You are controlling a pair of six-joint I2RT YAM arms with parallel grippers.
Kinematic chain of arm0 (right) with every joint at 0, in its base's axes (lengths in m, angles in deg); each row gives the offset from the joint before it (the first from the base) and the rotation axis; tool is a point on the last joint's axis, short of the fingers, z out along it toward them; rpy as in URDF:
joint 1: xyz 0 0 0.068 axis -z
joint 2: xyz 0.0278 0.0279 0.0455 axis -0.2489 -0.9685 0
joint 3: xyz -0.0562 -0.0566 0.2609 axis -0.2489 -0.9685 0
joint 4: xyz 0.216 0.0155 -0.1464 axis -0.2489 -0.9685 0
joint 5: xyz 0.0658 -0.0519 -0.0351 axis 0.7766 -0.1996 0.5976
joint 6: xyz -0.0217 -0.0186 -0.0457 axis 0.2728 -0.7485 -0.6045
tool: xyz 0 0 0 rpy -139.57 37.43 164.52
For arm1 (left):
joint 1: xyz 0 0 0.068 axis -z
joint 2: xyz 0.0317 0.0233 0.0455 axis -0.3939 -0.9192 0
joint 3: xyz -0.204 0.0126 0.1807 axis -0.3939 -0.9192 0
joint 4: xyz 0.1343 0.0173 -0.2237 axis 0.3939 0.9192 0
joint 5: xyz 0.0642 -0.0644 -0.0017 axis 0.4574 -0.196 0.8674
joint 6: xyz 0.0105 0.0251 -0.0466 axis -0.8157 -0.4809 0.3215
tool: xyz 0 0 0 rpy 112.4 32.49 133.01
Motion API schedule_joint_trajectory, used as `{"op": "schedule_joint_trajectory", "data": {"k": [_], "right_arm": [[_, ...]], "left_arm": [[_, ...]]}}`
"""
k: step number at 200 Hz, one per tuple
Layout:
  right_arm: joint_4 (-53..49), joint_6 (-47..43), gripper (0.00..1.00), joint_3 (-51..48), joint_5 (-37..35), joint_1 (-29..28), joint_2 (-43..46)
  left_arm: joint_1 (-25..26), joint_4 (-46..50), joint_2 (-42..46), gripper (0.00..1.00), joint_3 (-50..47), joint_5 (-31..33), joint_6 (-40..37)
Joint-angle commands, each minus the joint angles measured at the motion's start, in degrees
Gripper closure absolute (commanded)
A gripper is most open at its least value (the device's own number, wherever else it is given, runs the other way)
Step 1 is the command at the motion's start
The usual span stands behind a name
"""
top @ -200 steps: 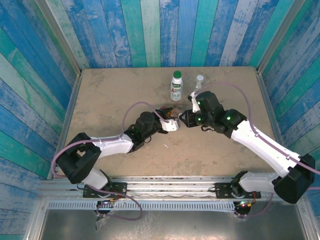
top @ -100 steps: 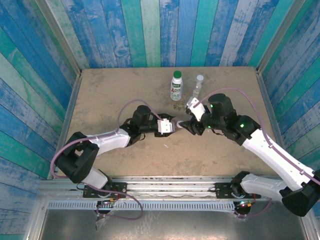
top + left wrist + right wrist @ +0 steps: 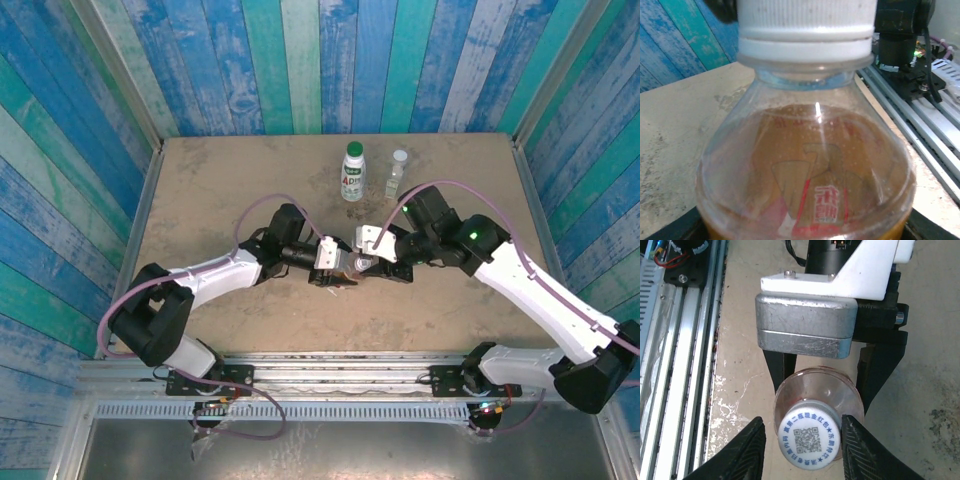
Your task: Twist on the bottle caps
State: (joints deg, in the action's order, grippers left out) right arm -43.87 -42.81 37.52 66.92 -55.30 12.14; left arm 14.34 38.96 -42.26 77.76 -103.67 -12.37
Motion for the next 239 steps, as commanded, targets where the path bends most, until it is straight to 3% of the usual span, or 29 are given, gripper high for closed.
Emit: {"op": "schedule_joint_trajectory", "data": {"k": [1,25,42,76,96,115,149,173,189,218,239], "right_arm": [[-2.9,-1.6,0.62,1.5,1.3,-0.2,-0.8],[-2.9,-1.3,0.71,1.9,1.6,-0.2,-2.1],[-3.0,-1.2,0.84,2.2,2.2,-0.2,-2.7],[-2.2,1.9,0.88,2.3,-0.3,-0.2,-2.8],[1.3,10.9,0.92,1.8,-4.0,-0.2,-3.1],[8.1,25.4,0.98,-0.3,-9.0,-0.2,-2.8],[14.7,46.1,0.99,-3.2,-14.0,-0.2,-2.9],[12.5,47.9,0.99,-3.1,-16.5,-0.2,-3.3],[11.8,45.9,0.89,-2.9,-19.1,-0.1,-1.9],[17.9,36.9,0.38,-4.5,-17.7,-0.2,3.0],[29.4,37.9,0.28,-10.1,-17.0,-0.1,8.4]], "left_arm": [[-0.3,3.0,-0.3,0.50,2.0,-2.3,-0.5],[-0.3,2.4,-0.5,0.50,1.8,-2.6,-0.4],[-0.3,2.4,-0.6,0.50,1.8,-2.3,-0.4],[-0.3,-1.3,0.4,0.51,0.6,1.6,1.0],[-0.3,-9.6,1.7,0.51,-2.5,8.6,3.2],[-0.3,-16.1,2.3,0.51,-4.1,15.6,5.2],[-0.1,-17.7,1.8,0.52,-3.6,22.8,3.9],[-0.1,-16.4,1.3,0.52,-3.2,23.2,3.0],[-0.2,-16.1,1.5,0.50,-3.5,21.7,3.9],[-2.6,-21.8,-0.4,0.50,-4.3,12.3,14.2],[-3.0,-32.2,-2.6,0.50,-6.1,6.5,23.7]]}}
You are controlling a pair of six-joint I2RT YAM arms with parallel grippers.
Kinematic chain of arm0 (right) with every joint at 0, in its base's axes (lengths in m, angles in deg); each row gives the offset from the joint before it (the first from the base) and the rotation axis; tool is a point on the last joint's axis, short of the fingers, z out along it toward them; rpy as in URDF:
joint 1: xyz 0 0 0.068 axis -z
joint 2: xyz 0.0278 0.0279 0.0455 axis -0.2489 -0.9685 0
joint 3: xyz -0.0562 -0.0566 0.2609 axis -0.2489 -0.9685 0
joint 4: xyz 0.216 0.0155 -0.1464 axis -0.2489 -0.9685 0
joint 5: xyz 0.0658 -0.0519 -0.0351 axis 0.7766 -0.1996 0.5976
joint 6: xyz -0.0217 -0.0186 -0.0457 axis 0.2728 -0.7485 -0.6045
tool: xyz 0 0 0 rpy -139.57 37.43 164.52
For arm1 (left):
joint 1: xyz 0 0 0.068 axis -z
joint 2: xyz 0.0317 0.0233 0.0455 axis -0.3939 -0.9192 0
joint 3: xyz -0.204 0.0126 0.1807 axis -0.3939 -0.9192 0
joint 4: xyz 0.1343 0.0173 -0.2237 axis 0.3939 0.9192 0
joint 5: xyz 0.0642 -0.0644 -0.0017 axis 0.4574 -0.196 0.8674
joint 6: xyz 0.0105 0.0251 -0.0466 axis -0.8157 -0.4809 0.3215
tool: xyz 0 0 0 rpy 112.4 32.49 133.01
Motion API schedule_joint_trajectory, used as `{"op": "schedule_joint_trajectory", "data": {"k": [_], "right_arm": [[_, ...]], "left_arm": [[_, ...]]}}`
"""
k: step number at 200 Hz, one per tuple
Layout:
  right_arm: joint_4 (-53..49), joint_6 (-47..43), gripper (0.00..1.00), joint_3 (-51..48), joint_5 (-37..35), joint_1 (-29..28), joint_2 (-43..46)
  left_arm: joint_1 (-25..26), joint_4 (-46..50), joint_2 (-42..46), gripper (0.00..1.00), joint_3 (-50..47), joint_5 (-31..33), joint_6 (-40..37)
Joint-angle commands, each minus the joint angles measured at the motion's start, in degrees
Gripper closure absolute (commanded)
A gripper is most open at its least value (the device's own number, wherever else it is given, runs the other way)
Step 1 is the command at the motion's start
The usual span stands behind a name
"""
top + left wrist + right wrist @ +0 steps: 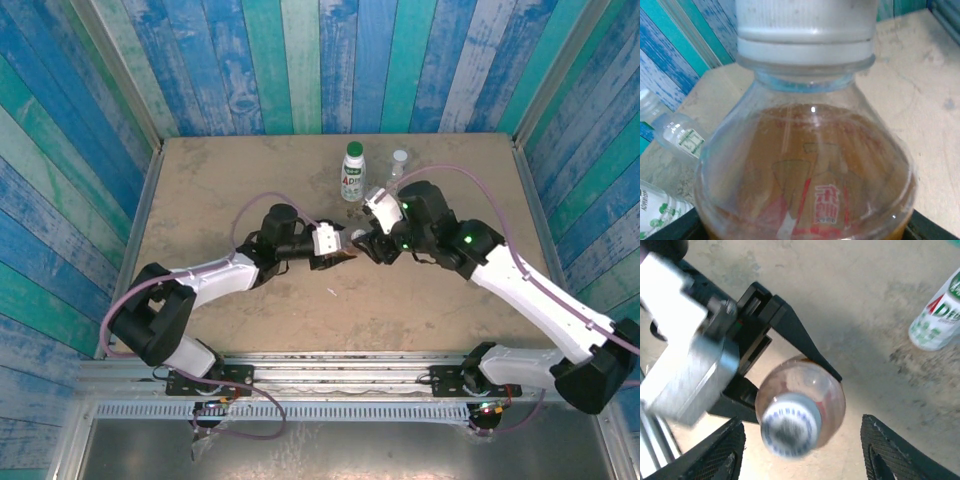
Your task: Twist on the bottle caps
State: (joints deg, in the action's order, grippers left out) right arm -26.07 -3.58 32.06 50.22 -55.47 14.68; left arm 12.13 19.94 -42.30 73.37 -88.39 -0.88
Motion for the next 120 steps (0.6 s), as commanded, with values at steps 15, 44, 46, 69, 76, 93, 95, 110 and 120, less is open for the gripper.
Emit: {"op": "schedule_joint_trajectory", "data": {"k": [15,44,46,69,76,93,95,110,120], "right_arm": [[21.2,-0.1,0.28,-9.9,0.8,0.1,9.3],[26.5,0.3,0.28,-13.8,2.7,0.0,10.3],[26.3,0.2,0.28,-13.7,2.9,0.0,10.2],[24.5,-0.4,0.38,-12.7,4.8,0.0,8.2],[24.6,-0.5,0.42,-12.6,5.1,0.0,7.7],[24.7,-0.7,0.52,-12.5,5.3,0.0,6.4],[24.6,-0.7,0.53,-12.5,5.4,0.1,6.3],[24.7,-1.0,0.61,-12.4,6.1,0.1,5.6],[24.6,-1.3,0.68,-12.3,6.4,0.1,5.3]], "left_arm": [[-0.8,-18.7,-4.1,0.50,-1.9,-11.7,18.0],[-0.8,-26.0,-6.1,0.49,-1.8,-15.6,23.8],[-0.8,-26.1,-6.3,0.50,-1.7,-15.7,23.9],[-0.7,-25.5,-6.7,0.50,-0.9,-16.2,23.6],[-0.7,-24.7,-6.6,0.50,-0.7,-16.2,23.0],[-0.7,-22.1,-6.4,0.50,-0.2,-16.4,21.3],[-0.7,-21.8,-6.4,0.50,-0.1,-16.4,21.2],[-0.7,-20.7,-6.0,0.48,0.0,-16.0,20.2],[-0.7,-20.2,-5.8,0.47,-0.3,-15.8,19.1]]}}
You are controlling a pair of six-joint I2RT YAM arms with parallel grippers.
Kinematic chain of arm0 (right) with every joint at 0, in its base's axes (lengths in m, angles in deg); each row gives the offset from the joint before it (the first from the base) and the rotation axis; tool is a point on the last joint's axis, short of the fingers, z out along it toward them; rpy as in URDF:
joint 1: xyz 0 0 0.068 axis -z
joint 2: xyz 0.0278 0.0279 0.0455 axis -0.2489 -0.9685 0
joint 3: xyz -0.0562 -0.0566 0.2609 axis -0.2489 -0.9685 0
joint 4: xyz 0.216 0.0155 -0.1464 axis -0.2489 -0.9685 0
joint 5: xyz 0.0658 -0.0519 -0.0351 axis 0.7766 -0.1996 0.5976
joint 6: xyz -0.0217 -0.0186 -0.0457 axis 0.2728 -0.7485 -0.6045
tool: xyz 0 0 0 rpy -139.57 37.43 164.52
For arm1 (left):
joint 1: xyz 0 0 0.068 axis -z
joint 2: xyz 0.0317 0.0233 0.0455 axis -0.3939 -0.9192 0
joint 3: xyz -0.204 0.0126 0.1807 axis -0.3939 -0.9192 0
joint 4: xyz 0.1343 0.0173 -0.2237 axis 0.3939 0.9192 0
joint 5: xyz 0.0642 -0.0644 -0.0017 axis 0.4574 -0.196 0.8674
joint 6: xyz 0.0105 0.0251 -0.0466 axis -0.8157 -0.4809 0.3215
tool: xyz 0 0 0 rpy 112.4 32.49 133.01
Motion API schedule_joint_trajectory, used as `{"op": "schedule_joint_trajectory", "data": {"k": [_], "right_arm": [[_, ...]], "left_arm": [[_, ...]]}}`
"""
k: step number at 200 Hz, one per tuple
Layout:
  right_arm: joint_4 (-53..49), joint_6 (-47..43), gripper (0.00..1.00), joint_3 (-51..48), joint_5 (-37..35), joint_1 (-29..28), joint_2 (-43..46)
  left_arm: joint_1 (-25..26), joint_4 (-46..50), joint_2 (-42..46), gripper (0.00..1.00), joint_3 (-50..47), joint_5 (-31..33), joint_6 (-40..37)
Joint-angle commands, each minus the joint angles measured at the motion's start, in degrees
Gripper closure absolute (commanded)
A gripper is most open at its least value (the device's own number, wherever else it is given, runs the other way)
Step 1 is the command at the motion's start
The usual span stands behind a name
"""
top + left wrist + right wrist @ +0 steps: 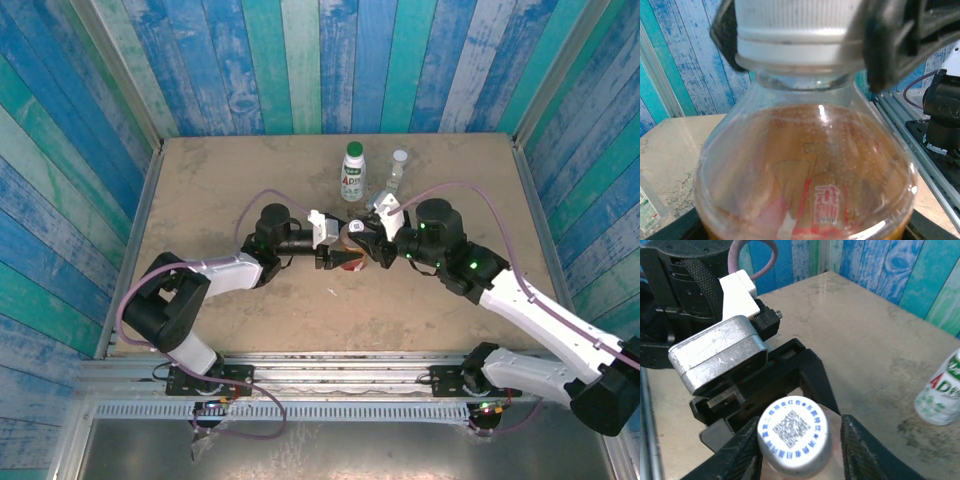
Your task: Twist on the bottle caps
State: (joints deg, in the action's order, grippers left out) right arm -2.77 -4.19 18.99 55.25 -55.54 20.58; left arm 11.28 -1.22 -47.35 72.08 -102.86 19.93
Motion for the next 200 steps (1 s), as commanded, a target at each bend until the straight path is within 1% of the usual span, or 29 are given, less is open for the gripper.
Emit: {"op": "schedule_joint_trajectory", "data": {"k": [1,9,21,31,37,48,62,65,67,69,73,83,91,115,145,159,165,200], "right_arm": [[1.3,-0.7,0.68,0.7,1.4,0.1,-0.6],[1.2,-0.7,0.72,0.8,1.4,0.1,-0.8],[1.0,-0.8,0.75,0.8,1.4,0.1,-1.1],[0.8,-1.4,0.76,0.7,1.3,0.1,-1.2],[0.8,-1.5,0.77,0.7,1.0,0.1,-1.2],[1.1,-1.5,0.77,0.2,0.0,0.1,-1.3],[2.8,-0.9,0.77,-0.5,-2.5,0.2,-1.5],[3.4,-0.7,0.77,-0.8,-2.9,0.2,-1.6],[3.8,-0.7,0.77,-0.9,-3.3,0.2,-1.6],[4.2,-0.6,0.77,-1.1,-3.7,0.1,-1.7],[5.0,-0.4,0.77,-1.4,-4.3,0.2,-1.8],[7.4,0.0,0.77,-2.2,-5.8,0.3,-2.5],[9.5,0.3,0.77,-2.7,-6.9,0.5,-3.4],[16.5,1.4,0.77,-3.7,-9.3,1.1,-8.1],[23.8,2.0,0.77,-2.2,-9.3,2.2,-16.0],[24.9,2.1,0.77,-0.6,-8.8,2.9,-19.8],[25.4,2.1,0.77,0.1,-8.3,3.2,-21.3],[26.8,1.7,0.76,2.8,-5.8,5.0,-28.0]], "left_arm": [[0.1,1.1,-0.7,0.47,0.9,-1.3,-1.8],[0.1,1.2,-0.6,0.45,0.6,-0.7,-2.4],[0.1,1.7,-0.6,0.43,0.6,0.5,-2.9],[0.1,2.3,-0.6,0.38,0.4,1.9,-3.3],[0.1,2.1,-0.6,0.33,0.3,3.0,-3.1],[0.1,1.2,-0.3,0.17,-0.3,5.3,-2.6],[0.1,-4.0,0.7,0.05,-3.1,11.0,0.3],[0.1,-5.4,1.0,0.01,-4.0,12.4,1.0],[0.1,-5.9,1.3,0.02,-4.5,13.1,1.2],[0.1,-7.0,1.5,0.05,-5.1,14.3,1.7],[0.1,-8.7,1.9,0.06,-6.3,16.2,2.3],[0.1,-11.4,3.4,0.06,-9.0,20.9,3.5],[0.1,-11.7,4.8,0.06,-10.9,24.7,3.7],[0.0,-10.5,10.1,0.06,-16.7,31.1,2.6],[0.1,-6.1,16.3,0.06,-22.1,35.4,2.1],[0.1,-6.1,18.3,0.06,-24.8,36.8,2.9],[0.0,-5.8,20.6,0.06,-25.6,37.5,3.1],[-0.1,-0.6,26.0,0.06,-27.3,41.4,1.5]]}}
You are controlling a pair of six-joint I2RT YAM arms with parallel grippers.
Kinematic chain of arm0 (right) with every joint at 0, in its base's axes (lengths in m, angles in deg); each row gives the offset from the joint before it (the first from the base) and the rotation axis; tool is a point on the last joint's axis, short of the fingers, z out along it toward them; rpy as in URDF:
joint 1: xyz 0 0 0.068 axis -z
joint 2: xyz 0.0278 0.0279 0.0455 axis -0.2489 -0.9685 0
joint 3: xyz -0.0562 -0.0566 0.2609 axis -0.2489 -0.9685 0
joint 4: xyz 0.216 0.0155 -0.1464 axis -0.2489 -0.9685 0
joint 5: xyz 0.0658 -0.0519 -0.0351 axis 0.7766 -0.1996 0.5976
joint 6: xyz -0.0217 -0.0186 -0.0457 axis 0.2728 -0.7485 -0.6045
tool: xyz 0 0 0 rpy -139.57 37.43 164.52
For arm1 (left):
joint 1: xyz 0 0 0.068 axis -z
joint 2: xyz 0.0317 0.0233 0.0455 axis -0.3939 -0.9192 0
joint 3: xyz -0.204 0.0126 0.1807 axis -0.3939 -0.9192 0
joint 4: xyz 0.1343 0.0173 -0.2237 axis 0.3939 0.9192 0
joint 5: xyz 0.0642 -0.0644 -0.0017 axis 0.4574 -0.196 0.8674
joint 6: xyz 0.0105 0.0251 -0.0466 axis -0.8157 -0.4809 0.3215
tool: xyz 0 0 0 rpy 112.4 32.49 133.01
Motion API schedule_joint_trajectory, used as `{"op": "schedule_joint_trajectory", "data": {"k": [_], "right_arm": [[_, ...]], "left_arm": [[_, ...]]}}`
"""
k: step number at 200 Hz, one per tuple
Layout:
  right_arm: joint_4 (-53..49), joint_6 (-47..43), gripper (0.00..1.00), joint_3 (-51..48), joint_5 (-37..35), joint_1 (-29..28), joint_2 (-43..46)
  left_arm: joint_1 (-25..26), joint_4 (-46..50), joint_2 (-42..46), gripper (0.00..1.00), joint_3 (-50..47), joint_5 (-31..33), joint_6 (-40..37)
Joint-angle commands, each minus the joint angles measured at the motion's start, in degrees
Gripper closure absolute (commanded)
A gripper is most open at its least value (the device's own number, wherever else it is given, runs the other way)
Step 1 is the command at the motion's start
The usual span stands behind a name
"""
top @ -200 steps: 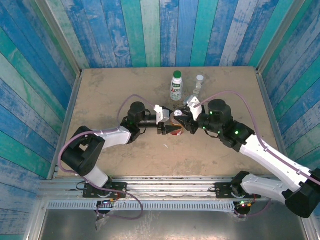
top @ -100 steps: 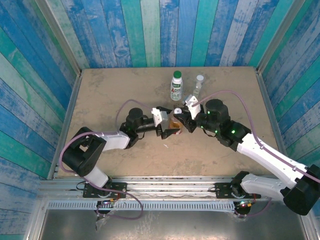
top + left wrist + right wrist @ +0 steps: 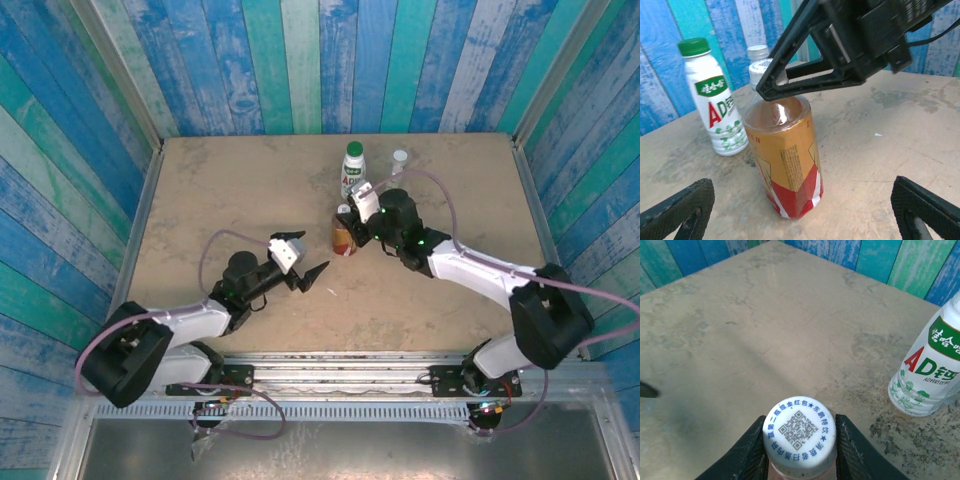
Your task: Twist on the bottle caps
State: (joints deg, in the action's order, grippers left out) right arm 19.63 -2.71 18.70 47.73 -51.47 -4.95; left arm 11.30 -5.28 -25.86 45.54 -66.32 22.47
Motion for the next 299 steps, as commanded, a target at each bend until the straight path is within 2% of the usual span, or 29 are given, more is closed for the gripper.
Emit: {"op": "schedule_joint_trajectory", "data": {"k": [1,33,61,113,131,139,145,157,180,213,246,264,286,299], "right_arm": [[4.4,0.2,0.76,3.1,1.9,0.9,-2.6],[4.5,-0.8,0.72,3.9,3.7,1.0,-5.2],[4.6,-1.1,0.65,4.2,3.4,1.1,-6.5],[3.8,-1.6,0.35,4.7,3.2,1.6,-3.9],[1.8,-1.7,0.17,5.5,3.4,2.3,-1.6],[0.7,-1.5,0.13,6.0,3.8,2.3,-0.5],[0.3,-1.0,0.10,5.9,3.9,4.5,0.3],[0.2,-0.4,0.08,5.3,4.1,6.1,2.3],[0.6,-0.2,0.05,2.8,2.2,9.3,7.0],[2.0,-1.4,0.02,-4.0,-3.5,15.0,13.4],[5.7,-4.2,0.00,-14.1,-11.8,20.2,17.5],[10.8,-3.7,0.01,-20.1,-13.4,23.3,17.8],[16.5,-2.6,0.00,-24.4,-13.6,26.7,14.7],[14.5,-4.0,0.00,-23.7,-14.2,27.4,12.3]], "left_arm": [[-0.1,3.6,4.7,0.06,-0.9,5.1,-1.0],[-0.2,6.8,6.6,0.06,-0.4,8.8,-2.4],[-0.8,7.3,5.7,0.06,0.4,9.6,-2.5],[-3.0,8.5,4.7,0.06,2.4,9.3,-1.4],[-4.8,7.9,4.2,0.06,3.3,10.8,0.5],[-5.7,7.7,3.6,0.06,4.0,10.8,1.0],[-6.3,7.8,3.2,0.06,4.6,10.8,0.9],[-6.9,9.2,2.6,0.06,6.4,12.1,-0.7],[-8.2,12.4,1.2,0.06,9.0,18.6,-5.8],[-15.4,7.7,-1.3,0.06,6.4,24.5,-7.0],[-24.2,-0.4,-6.1,0.06,2.2,23.5,-0.5],[-27.6,-7.7,-9.3,0.06,0.2,18.7,2.3],[-30.9,-5.2,-11.9,0.06,3.1,17.2,5.8],[-32.8,-5.7,-14.1,0.06,4.0,14.8,7.0]]}}
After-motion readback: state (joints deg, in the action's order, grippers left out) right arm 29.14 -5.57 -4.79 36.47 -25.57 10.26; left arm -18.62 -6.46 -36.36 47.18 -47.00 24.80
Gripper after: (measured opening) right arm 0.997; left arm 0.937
